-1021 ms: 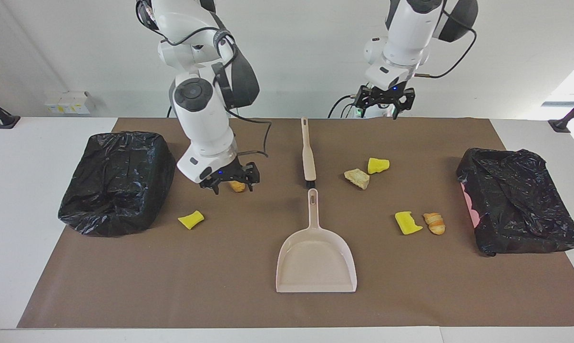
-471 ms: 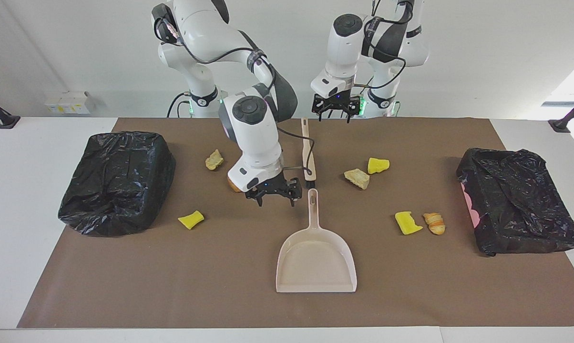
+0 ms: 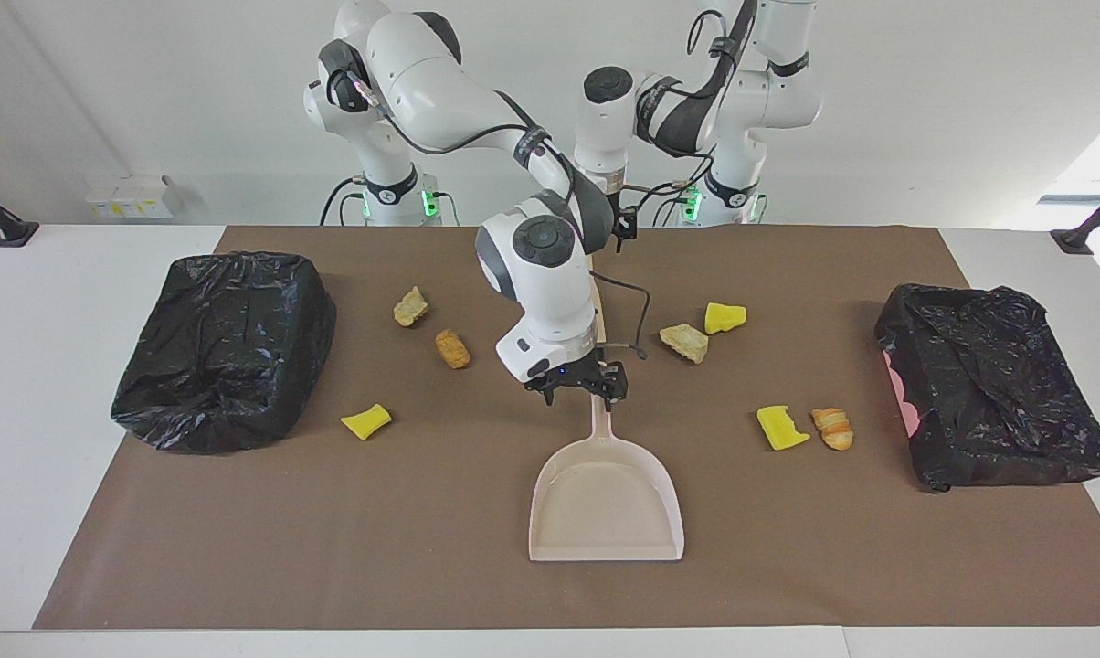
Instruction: Sweep and dump trash in bin
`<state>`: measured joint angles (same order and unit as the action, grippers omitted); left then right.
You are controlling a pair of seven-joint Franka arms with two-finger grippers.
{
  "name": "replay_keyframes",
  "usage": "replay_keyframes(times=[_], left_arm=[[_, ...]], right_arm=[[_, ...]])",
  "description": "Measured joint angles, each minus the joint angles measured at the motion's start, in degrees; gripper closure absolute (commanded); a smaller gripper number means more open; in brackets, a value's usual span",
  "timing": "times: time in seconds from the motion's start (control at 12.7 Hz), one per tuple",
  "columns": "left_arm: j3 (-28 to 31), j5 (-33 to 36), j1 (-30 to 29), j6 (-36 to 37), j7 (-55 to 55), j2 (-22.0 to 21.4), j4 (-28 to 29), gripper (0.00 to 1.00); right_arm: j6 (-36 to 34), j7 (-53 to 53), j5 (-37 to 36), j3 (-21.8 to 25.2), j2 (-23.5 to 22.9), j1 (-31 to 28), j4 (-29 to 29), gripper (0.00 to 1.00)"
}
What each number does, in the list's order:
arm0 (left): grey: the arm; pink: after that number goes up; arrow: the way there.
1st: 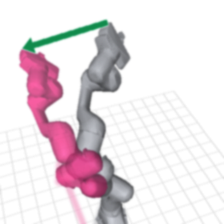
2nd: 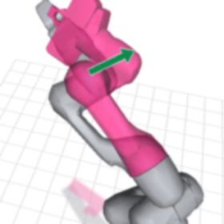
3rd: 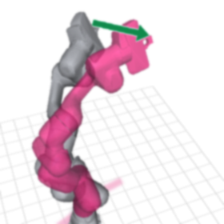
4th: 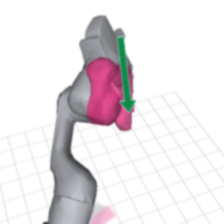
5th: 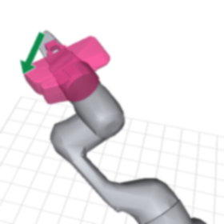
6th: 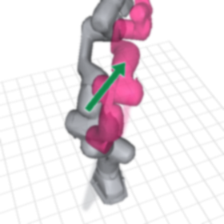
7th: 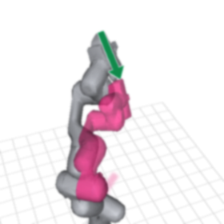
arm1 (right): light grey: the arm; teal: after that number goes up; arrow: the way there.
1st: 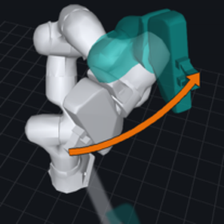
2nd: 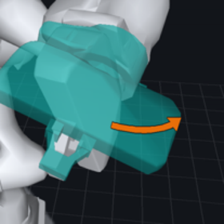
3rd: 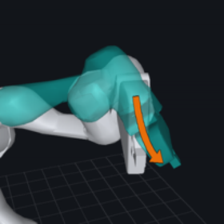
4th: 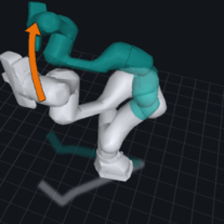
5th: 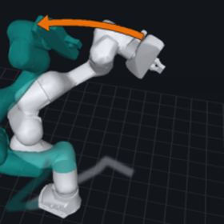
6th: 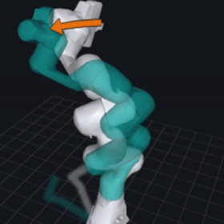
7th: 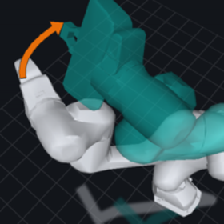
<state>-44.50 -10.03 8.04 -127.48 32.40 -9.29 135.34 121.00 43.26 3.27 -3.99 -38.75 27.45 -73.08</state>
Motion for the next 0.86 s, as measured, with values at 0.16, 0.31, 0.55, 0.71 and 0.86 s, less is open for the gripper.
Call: replay_keyframes(times=[0.16,0.31,0.55,0.71,0.86], left_arm=[[-0.20,0.00,0.00,-0.93,0.10,2.03,0.13,0.05],[-0.20,0.00,0.00,-0.96,0.10,3.12,0.26,0.15],[-0.20,0.00,0.00,-0.88,0.10,3.74,0.40,0.34],[-0.20,0.00,0.00,0.06,0.11,3.79,0.51,0.56],[-0.20,0.00,0.00,1.38,0.16,3.79,0.54,0.82]], right_arm=[[1.52,0.16,0.00,0.00,-1.42,0.24,0.06,0.09],[1.68,0.16,0.00,0.00,-2.11,0.56,0.19,0.13],[1.68,0.18,0.00,0.00,-2.13,0.82,0.34,0.32],[1.68,0.18,-0.10,0.00,-2.13,0.82,0.37,0.55],[1.68,-0.09,-0.87,0.01,-2.13,0.81,0.39,0.56]])
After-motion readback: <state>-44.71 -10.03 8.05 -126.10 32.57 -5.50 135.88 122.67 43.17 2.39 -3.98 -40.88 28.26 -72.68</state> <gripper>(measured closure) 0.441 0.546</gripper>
